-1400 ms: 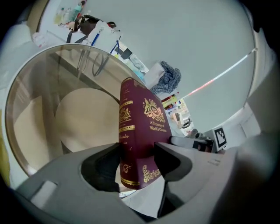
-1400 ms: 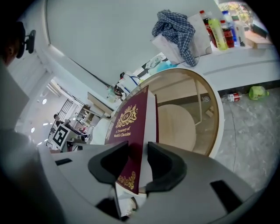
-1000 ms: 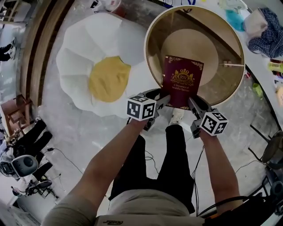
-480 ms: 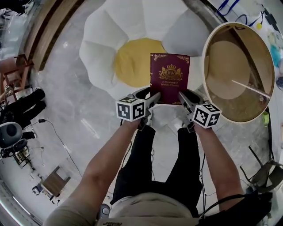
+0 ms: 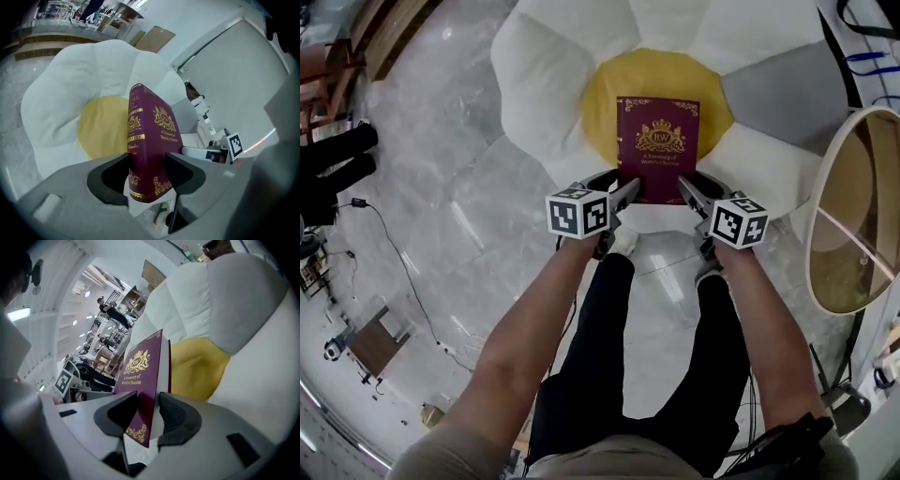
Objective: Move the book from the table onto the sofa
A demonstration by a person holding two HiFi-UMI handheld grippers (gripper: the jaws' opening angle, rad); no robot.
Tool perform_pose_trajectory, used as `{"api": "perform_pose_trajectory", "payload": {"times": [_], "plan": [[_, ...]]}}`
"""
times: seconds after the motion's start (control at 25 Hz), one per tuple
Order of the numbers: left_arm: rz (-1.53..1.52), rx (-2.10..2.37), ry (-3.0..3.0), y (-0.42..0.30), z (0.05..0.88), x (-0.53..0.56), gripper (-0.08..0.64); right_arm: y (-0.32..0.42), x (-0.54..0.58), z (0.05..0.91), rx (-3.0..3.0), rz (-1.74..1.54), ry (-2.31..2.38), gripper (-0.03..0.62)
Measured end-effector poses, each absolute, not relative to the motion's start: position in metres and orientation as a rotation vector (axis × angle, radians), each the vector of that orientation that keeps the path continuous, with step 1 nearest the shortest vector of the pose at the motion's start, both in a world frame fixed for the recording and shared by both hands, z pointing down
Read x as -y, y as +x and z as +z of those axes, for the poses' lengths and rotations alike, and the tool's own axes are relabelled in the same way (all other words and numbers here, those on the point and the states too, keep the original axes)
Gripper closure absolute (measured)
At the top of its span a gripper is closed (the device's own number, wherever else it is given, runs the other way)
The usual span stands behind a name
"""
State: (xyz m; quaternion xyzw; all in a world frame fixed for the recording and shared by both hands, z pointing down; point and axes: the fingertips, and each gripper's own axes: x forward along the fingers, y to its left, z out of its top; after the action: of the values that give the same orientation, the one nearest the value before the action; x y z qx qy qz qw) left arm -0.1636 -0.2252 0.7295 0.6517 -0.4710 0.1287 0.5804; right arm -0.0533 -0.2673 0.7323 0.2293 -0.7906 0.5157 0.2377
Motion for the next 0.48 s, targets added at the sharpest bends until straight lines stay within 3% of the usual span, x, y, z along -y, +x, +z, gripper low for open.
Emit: {"api": "perform_pose_trajectory", "payload": {"times": [0.28, 0.48], "plan": [[0.294, 1.097, 1.449, -0.208, 0.865, 0.208, 0.318, -0.101, 0.251, 0.866, 2.05, 1.38, 0.604, 0.439], [0.321, 1.065, 1.448, -0.203, 0.864, 0.206, 0.318, -0.082, 0.25, 0.858, 2.001, 1.39, 0.626, 0.425]]}}
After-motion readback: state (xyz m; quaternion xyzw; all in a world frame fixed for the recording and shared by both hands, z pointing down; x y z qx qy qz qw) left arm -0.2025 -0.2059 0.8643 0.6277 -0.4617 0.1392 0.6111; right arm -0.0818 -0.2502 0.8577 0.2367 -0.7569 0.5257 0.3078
